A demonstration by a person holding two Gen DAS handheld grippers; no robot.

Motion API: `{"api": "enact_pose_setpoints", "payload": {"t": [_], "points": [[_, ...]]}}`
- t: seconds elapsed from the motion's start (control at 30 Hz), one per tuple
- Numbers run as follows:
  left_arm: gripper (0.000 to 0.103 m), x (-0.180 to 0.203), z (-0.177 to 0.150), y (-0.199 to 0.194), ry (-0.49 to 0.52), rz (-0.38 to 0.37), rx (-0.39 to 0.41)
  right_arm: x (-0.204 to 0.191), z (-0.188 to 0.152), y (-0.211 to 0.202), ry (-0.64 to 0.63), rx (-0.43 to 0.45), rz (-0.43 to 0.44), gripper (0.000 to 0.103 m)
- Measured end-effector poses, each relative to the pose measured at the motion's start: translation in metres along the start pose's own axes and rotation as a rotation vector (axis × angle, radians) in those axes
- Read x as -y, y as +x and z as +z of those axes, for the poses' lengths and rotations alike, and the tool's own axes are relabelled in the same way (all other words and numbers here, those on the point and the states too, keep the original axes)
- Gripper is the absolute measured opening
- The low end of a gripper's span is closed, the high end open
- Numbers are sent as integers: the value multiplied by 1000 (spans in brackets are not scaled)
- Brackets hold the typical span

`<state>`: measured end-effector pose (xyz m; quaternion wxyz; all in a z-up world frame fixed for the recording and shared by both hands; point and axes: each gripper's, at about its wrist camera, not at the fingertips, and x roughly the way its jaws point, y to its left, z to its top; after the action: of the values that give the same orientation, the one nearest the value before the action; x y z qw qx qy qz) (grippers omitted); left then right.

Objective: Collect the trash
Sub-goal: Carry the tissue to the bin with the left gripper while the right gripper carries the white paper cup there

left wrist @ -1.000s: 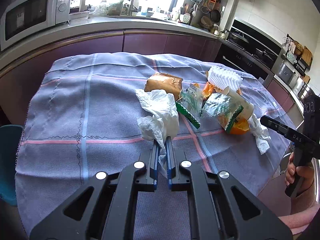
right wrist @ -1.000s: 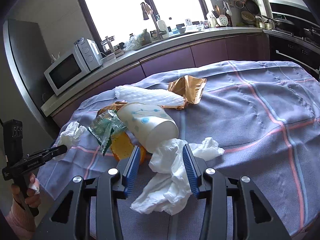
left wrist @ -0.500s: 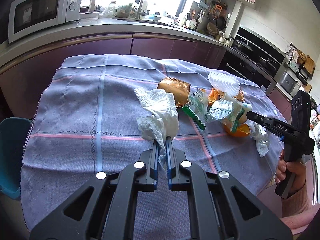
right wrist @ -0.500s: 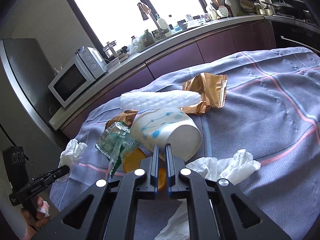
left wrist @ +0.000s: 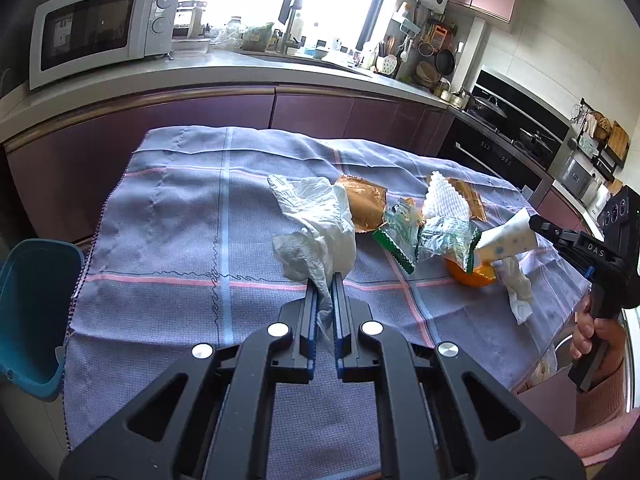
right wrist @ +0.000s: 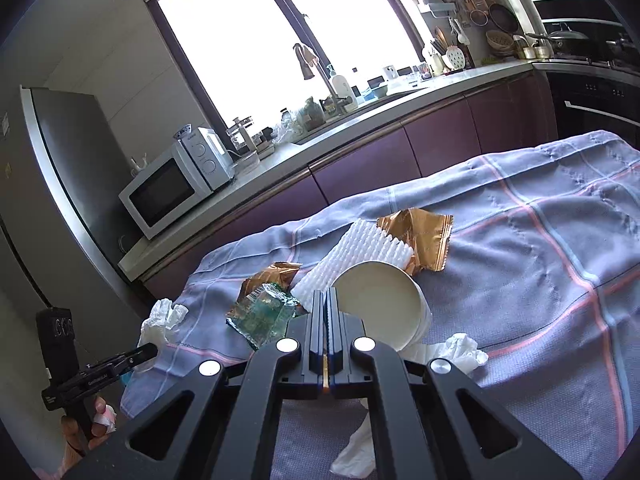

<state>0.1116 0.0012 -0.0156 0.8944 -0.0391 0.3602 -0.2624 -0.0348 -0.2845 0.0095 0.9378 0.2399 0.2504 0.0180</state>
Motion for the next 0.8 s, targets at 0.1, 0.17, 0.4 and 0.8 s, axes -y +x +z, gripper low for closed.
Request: {"api": "enact_pose_setpoints", "payload": {"t": [0.1, 0.17, 0.4, 0.8], "points": [[7, -6, 2, -11, -4, 12, 23, -5, 5, -11, -13, 24, 12, 0], [7, -11, 2, -18, -12, 18, 37, -10, 8, -14, -18, 33, 35, 0], [7, -35, 1, -47, -44, 66, 80, -57, 14, -9, -87, 30, 173, 0], [7, -110, -13, -108, -145, 244, 150, -184, 11, 71, -234, -130, 504, 0]]}}
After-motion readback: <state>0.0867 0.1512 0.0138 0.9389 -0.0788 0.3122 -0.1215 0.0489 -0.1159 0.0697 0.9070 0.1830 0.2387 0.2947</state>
